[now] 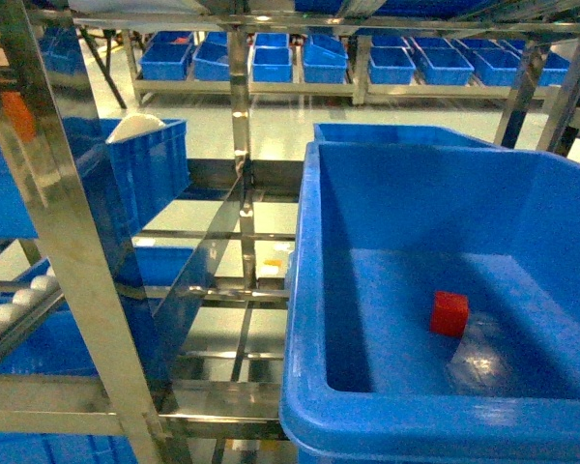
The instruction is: Place magnetic block on left shelf second layer
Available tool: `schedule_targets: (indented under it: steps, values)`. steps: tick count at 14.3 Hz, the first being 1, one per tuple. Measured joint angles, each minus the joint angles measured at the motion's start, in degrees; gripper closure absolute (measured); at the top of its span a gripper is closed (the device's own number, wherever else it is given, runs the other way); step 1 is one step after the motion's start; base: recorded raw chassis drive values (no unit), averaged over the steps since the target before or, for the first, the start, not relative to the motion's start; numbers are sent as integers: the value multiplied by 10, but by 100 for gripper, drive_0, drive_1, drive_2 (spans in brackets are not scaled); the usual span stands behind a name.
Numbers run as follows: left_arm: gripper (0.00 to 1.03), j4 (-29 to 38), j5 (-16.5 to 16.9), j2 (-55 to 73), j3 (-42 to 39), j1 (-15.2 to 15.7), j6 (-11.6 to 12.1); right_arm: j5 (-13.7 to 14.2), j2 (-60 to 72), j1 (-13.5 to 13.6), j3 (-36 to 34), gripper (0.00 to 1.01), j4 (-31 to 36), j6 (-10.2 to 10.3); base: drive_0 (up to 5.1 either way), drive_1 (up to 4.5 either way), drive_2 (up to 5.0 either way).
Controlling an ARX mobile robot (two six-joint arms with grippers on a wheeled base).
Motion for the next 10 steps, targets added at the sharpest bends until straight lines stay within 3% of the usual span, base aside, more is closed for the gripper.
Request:
schedule_targets:
  steps: [3, 4, 5, 8, 10]
  values:
    - [5, 0, 0, 0, 0, 0, 0, -52, -44, -47, -48, 94, 2, 0, 0, 0, 0]
    - [5, 0, 0, 0, 0, 0, 0, -87, -58, -73, -58, 99, -2, 2, 0, 0, 0]
    - [5, 0, 0, 0, 0, 0, 0, -122, -70, -123, -68, 99, -3, 2, 0, 0, 0]
    - [5, 0, 0, 0, 0, 0, 0, -130, -99, -127, -91, 99, -10, 4, 0, 0, 0]
    - [5, 0, -1, 0, 0, 0, 0, -131, -175, -126, -103, 99, -88, 4, 0, 0, 0]
